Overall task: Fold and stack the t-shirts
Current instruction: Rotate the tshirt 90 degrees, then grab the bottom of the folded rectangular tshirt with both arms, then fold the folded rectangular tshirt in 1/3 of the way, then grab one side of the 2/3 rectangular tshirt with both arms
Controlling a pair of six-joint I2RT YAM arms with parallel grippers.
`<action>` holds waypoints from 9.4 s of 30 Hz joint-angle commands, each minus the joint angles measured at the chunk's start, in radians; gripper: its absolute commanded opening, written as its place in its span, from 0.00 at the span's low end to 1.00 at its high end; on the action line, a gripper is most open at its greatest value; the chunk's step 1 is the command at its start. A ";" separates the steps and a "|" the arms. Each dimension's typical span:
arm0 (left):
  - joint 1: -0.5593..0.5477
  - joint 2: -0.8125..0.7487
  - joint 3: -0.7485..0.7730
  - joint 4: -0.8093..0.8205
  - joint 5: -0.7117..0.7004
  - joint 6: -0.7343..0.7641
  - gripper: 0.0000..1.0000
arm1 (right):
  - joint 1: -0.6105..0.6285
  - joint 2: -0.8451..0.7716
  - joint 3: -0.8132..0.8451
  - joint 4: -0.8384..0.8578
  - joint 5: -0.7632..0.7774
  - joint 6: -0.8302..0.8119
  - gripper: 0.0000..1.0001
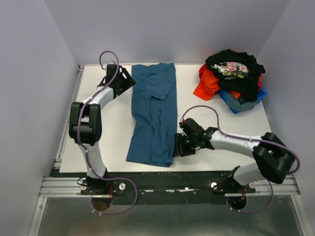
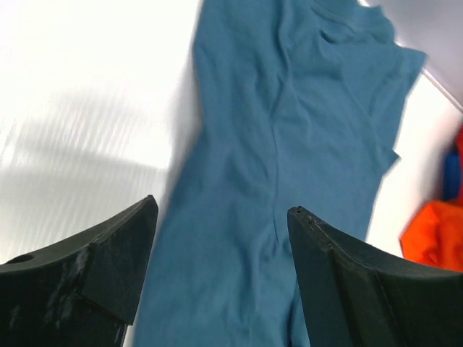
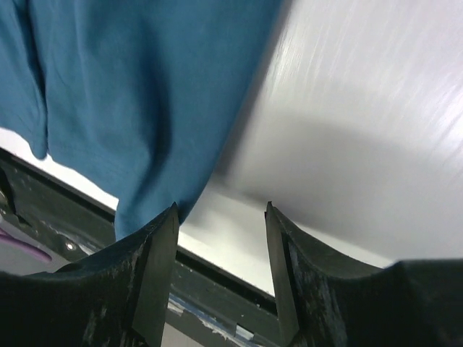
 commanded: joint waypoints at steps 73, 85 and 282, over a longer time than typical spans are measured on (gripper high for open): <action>-0.467 -1.289 -1.164 -0.599 0.130 -0.351 0.20 | 0.105 -0.193 -0.178 0.047 -0.034 0.165 0.01; -0.478 -1.341 -1.062 -0.687 0.127 -0.331 0.00 | 0.105 -0.265 -0.172 -0.010 -0.017 0.161 0.01; -0.108 -0.449 -0.827 0.122 0.230 0.012 0.00 | -0.339 0.406 0.378 -0.025 -0.172 -0.194 0.01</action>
